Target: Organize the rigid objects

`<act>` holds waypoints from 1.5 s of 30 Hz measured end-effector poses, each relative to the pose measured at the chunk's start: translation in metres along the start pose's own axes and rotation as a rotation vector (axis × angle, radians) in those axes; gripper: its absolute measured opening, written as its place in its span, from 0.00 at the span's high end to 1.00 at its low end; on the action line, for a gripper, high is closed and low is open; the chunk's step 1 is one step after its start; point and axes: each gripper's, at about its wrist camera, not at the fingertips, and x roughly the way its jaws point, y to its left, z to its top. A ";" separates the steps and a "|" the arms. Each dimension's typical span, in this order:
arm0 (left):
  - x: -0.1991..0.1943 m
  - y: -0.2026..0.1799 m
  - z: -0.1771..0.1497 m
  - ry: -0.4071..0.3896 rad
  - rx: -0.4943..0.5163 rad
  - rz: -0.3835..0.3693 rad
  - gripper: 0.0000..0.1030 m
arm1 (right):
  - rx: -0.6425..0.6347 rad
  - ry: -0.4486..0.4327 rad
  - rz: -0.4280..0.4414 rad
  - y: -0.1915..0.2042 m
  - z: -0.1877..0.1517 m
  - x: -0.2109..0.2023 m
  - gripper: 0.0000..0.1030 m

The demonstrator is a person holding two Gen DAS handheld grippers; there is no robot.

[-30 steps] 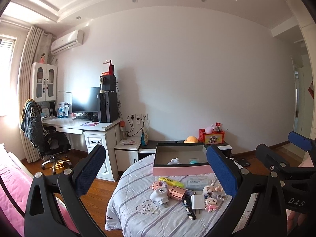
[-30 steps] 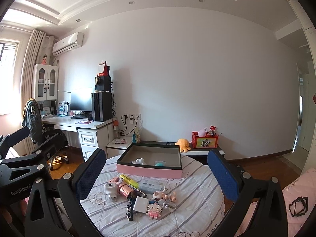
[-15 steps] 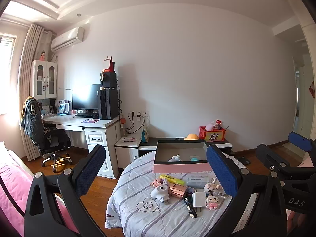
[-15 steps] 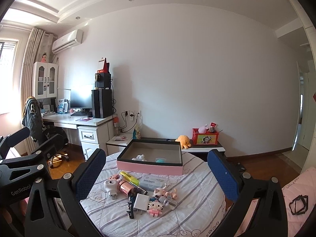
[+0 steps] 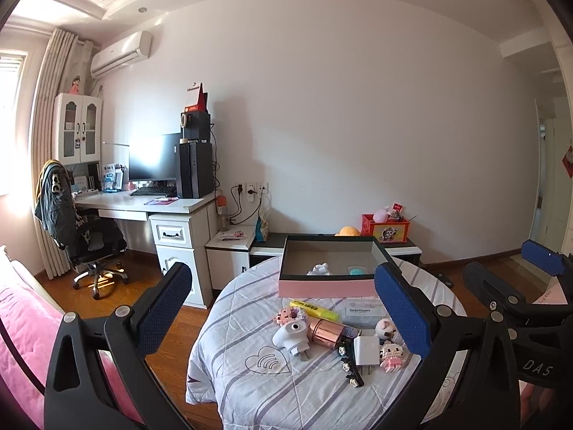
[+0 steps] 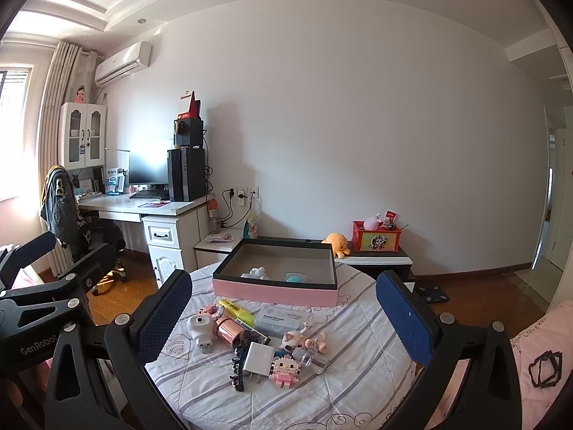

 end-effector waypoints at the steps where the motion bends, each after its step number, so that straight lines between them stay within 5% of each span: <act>1: 0.006 0.000 -0.004 0.016 0.001 0.000 0.00 | -0.001 0.010 -0.001 0.000 -0.002 0.004 0.00; 9: 0.065 -0.001 -0.048 0.195 -0.003 -0.045 0.00 | 0.001 0.153 -0.001 -0.007 -0.040 0.055 0.00; 19: 0.138 0.009 -0.104 0.410 -0.004 -0.003 0.00 | 0.046 0.356 -0.026 -0.034 -0.100 0.116 0.00; 30: 0.210 0.001 -0.118 0.488 0.047 0.062 0.00 | 0.086 0.438 -0.056 -0.062 -0.125 0.151 0.00; 39: 0.251 -0.002 -0.127 0.562 0.078 0.014 0.00 | 0.110 0.477 -0.063 -0.075 -0.132 0.174 0.00; 43: 0.255 0.000 -0.129 0.558 0.047 -0.091 0.40 | 0.123 0.492 -0.047 -0.076 -0.136 0.184 0.00; 45: 0.252 -0.004 -0.128 0.546 0.071 -0.081 0.40 | 0.138 0.493 -0.033 -0.076 -0.136 0.188 0.00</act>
